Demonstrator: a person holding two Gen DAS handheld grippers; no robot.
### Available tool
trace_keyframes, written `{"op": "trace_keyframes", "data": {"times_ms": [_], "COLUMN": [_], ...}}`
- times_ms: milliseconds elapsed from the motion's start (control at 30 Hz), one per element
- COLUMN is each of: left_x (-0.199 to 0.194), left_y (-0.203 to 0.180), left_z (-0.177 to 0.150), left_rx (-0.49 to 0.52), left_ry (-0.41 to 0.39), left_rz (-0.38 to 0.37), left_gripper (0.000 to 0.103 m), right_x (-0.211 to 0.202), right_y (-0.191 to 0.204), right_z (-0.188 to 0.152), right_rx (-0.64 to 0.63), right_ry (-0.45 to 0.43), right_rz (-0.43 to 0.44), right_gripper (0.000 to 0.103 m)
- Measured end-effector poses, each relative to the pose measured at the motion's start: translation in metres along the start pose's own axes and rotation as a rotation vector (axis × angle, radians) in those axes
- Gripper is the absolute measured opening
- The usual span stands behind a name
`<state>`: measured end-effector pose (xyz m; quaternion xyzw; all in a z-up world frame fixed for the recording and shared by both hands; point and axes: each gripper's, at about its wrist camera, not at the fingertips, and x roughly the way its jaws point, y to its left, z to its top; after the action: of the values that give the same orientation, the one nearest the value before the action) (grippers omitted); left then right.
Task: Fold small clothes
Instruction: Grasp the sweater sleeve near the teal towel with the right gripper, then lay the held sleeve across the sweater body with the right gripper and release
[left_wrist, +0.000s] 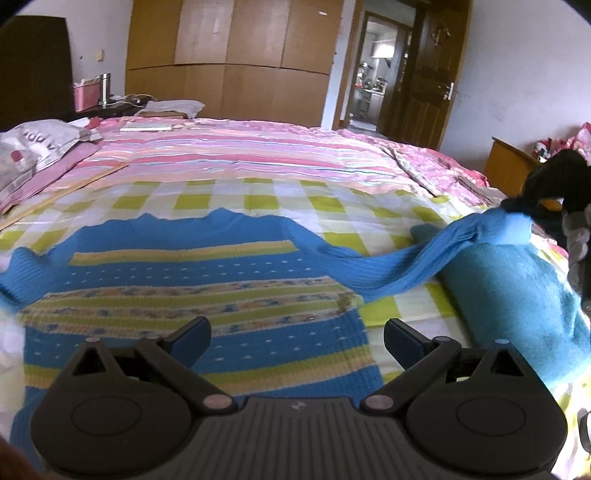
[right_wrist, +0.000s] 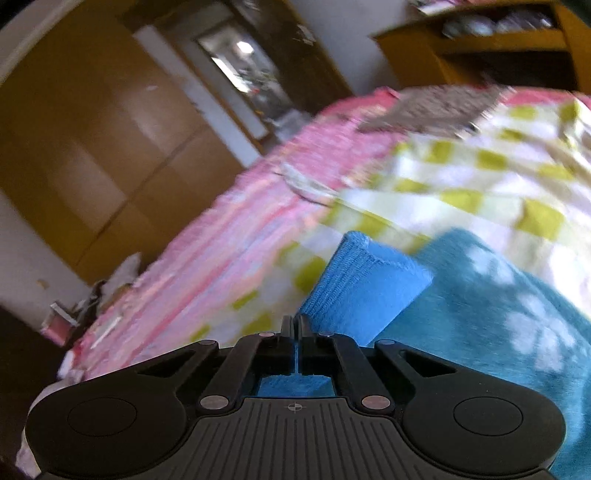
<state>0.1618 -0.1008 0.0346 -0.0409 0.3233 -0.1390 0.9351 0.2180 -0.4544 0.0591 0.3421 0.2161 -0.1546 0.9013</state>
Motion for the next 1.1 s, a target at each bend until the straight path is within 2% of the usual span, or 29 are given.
{"op": "trace_keyframes", "data": {"times_ms": [133, 267, 567, 733, 800, 833, 867, 900, 1000, 1100], "left_x": [-0.01, -0.023, -0.052, -0.063, -0.063, -0.061, -0.059, -0.056, -0.049, -0.043], "left_y": [0.018, 0.04, 0.102, 0.124, 0.13, 0.133, 0.135, 0.137, 0.142, 0.143], "left_z": [-0.003, -0.007, -0.017, -0.026, -0.029, -0.029, -0.03, -0.031, -0.032, -0.036], "left_rx": [-0.027, -0.039, -0.08, -0.089, -0.094, -0.095, -0.096, -0.096, -0.094, -0.084], "left_ry": [-0.012, -0.026, -0.074, -0.1, -0.108, -0.105, -0.099, -0.094, -0.075, -0.057], "left_rz": [0.017, 0.042, 0.14, 0.184, 0.189, 0.185, 0.179, 0.175, 0.166, 0.17], "left_gripper": [0.103, 0.103, 0.103, 0.103, 0.103, 0.103, 0.103, 0.103, 0.103, 0.103], "right_x": [-0.01, -0.009, 0.005, 0.007, 0.01, 0.011, 0.014, 0.02, 0.035, 0.054], "right_y": [0.043, 0.094, 0.209, 0.252, 0.258, 0.259, 0.26, 0.259, 0.25, 0.242], "right_z": [-0.008, -0.03, -0.114, -0.164, -0.178, -0.184, -0.19, -0.195, -0.212, -0.227], "right_rx": [-0.095, -0.213, -0.5, -0.629, -0.671, -0.702, -0.738, -0.775, -0.874, -0.92], "right_ry": [-0.007, 0.023, 0.163, 0.24, 0.269, 0.267, 0.281, 0.313, 0.328, 0.353], "right_rz": [0.101, 0.199, 0.432, 0.515, 0.511, 0.49, 0.466, 0.442, 0.358, 0.316], "right_gripper": [0.002, 0.002, 0.0, 0.0, 0.0, 0.001, 0.007, 0.007, 0.008, 0.011]}}
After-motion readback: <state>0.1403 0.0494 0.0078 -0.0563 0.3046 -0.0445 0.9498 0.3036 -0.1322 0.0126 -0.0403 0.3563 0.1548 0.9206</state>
